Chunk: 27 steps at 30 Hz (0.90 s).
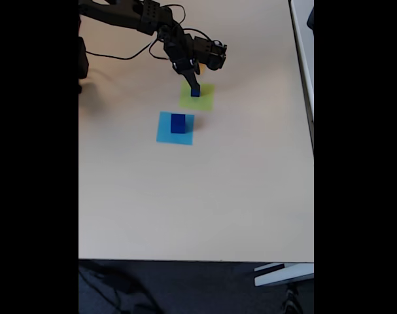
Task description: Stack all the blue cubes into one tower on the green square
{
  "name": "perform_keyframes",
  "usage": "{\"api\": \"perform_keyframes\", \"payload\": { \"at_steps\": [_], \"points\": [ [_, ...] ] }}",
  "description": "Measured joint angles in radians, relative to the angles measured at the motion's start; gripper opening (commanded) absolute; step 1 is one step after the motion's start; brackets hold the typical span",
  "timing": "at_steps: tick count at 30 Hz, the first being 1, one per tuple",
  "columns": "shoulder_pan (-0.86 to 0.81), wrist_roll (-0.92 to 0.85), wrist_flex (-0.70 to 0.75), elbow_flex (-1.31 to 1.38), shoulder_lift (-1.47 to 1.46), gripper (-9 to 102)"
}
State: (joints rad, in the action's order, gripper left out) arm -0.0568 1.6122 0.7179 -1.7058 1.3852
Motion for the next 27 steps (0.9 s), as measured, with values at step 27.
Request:
{"api": "perform_keyframes", "payload": {
  "at_steps": [27],
  "points": [
    [-0.029, -0.049, -0.018, -0.035, 0.000, 18]
  ]
}}
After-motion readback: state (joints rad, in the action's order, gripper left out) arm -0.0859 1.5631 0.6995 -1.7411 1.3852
